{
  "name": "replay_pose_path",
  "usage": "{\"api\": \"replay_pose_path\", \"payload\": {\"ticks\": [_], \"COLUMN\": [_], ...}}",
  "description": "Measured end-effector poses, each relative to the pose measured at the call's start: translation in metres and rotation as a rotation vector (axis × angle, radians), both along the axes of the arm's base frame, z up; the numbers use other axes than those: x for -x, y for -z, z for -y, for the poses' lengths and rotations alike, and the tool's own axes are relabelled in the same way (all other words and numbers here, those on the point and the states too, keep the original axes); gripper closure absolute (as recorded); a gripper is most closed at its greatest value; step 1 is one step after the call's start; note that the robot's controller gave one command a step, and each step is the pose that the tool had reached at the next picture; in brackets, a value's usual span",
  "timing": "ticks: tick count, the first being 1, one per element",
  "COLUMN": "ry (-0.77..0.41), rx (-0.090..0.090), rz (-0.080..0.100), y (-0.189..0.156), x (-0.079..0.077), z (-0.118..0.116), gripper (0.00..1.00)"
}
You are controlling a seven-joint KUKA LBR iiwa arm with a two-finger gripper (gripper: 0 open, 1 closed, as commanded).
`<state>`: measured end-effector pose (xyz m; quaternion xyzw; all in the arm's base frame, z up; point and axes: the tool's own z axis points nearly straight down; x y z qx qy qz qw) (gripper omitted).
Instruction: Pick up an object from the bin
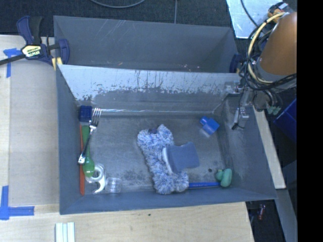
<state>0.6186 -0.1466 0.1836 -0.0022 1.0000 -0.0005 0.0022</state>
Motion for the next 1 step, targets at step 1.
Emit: {"api": "replay_pose_path", "payload": {"ticks": [1], "ry": [0.000], "rx": [0.000], "rz": [0.000], "y": [0.0000], "x": [0.0000], "z": [0.0000], "gripper": [0.00]}}
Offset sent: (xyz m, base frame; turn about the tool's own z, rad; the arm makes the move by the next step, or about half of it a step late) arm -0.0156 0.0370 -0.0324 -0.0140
